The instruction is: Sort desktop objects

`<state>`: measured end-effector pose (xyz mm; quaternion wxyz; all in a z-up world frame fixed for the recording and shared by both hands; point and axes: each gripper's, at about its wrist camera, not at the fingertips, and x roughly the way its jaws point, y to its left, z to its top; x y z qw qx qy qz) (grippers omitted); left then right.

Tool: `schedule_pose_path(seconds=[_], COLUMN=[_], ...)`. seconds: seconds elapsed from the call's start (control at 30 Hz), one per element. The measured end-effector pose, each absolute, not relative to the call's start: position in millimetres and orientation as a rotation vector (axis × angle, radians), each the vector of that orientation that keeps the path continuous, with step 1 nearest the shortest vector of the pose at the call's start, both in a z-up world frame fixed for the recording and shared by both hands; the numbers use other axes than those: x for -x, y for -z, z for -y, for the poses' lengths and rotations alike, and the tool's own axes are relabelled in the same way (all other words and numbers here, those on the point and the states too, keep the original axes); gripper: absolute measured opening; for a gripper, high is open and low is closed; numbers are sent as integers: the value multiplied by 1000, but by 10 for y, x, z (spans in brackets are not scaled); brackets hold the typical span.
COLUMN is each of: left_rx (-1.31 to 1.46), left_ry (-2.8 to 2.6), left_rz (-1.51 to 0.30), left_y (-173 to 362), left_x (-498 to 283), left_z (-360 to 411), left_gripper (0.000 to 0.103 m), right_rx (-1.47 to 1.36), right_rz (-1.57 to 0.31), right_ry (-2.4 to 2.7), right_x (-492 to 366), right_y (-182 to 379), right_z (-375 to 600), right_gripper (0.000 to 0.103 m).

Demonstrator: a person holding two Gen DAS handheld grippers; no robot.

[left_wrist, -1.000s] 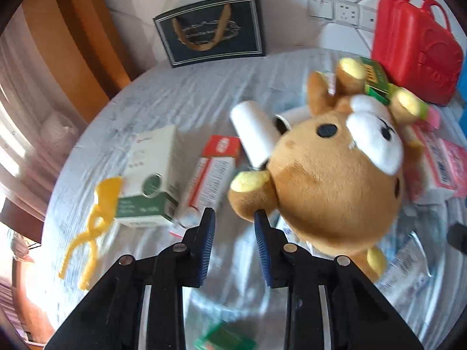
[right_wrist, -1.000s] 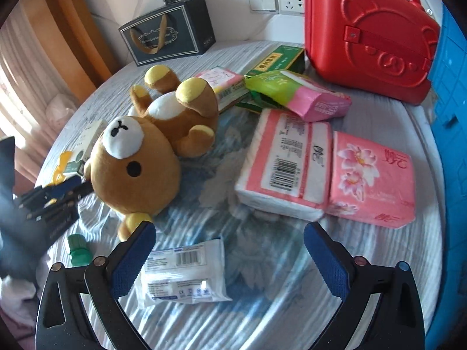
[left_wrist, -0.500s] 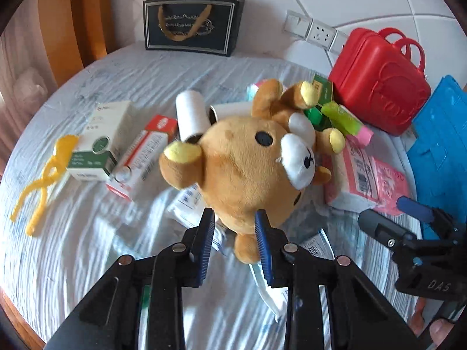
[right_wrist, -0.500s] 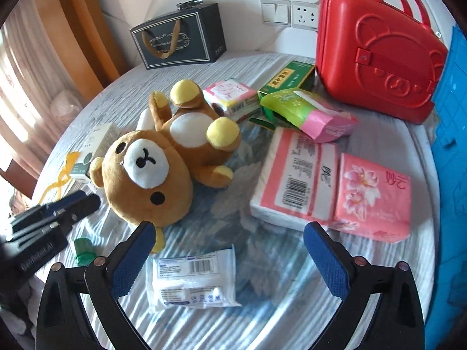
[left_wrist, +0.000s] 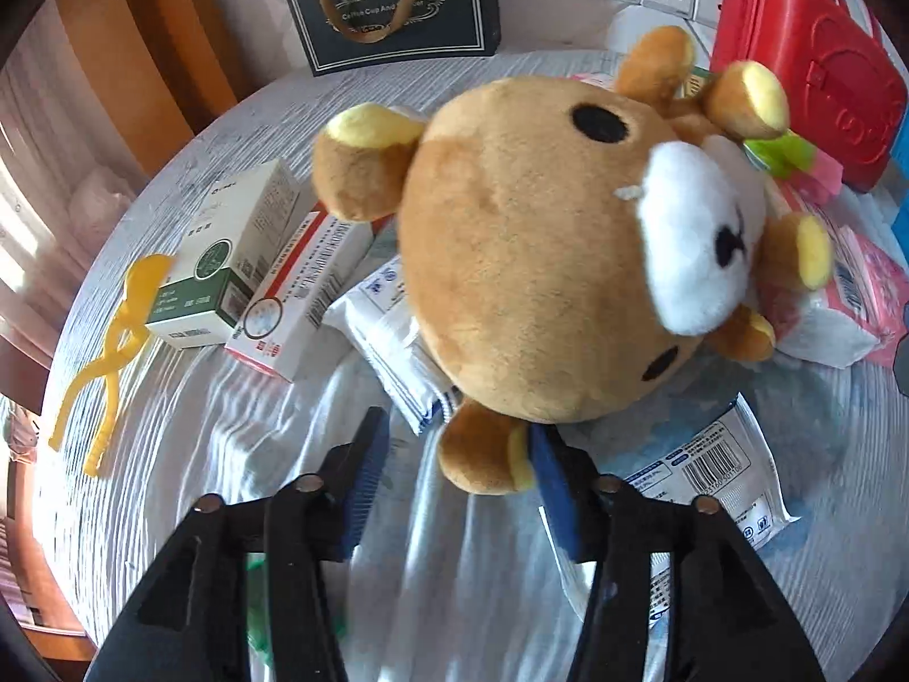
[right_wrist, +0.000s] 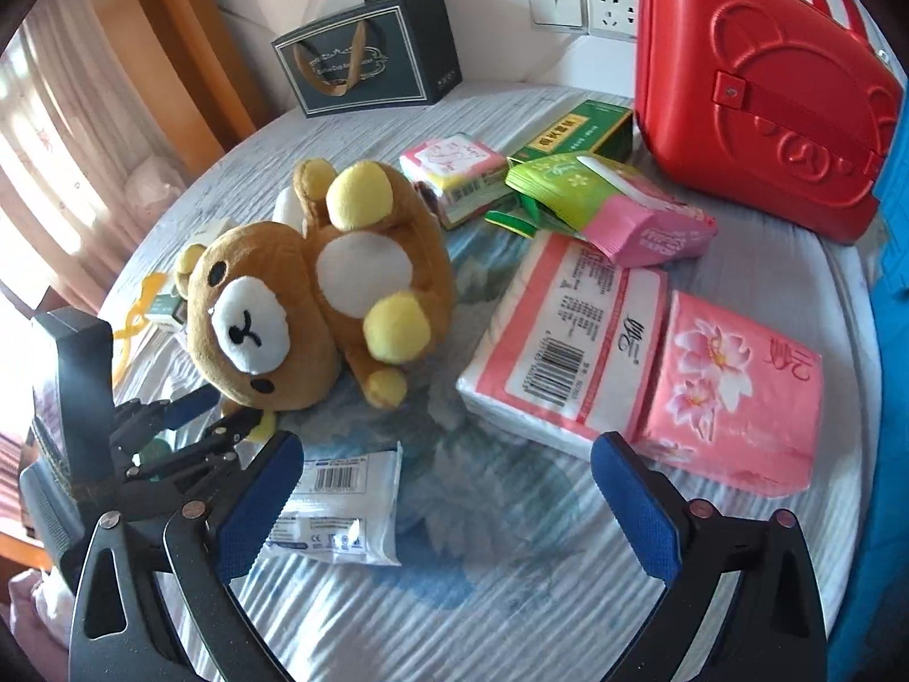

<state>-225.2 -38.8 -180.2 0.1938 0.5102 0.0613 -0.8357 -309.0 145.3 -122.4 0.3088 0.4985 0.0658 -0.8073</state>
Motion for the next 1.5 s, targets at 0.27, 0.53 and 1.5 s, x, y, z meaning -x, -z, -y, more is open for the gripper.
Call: schedule_pose_path(seconds=[0.27, 0.53, 1.5], left_rx=[-1303, -1342, -1340], left_ry=[2401, 2391, 2447], left_rz=[-235, -308, -275], left_y=[1565, 1713, 1862], left_x=[2129, 2154, 2437], left_z=[608, 620, 481], left_gripper=[55, 55, 29], right_rx=[-1252, -1244, -1296], right_rz=[-178, -177, -328], right_ry=[2094, 2127, 2066], right_x=[3214, 3395, 3567], right_y=[1216, 1313, 1750], right_z=[-1068, -1027, -853], right_gripper=[97, 90, 30])
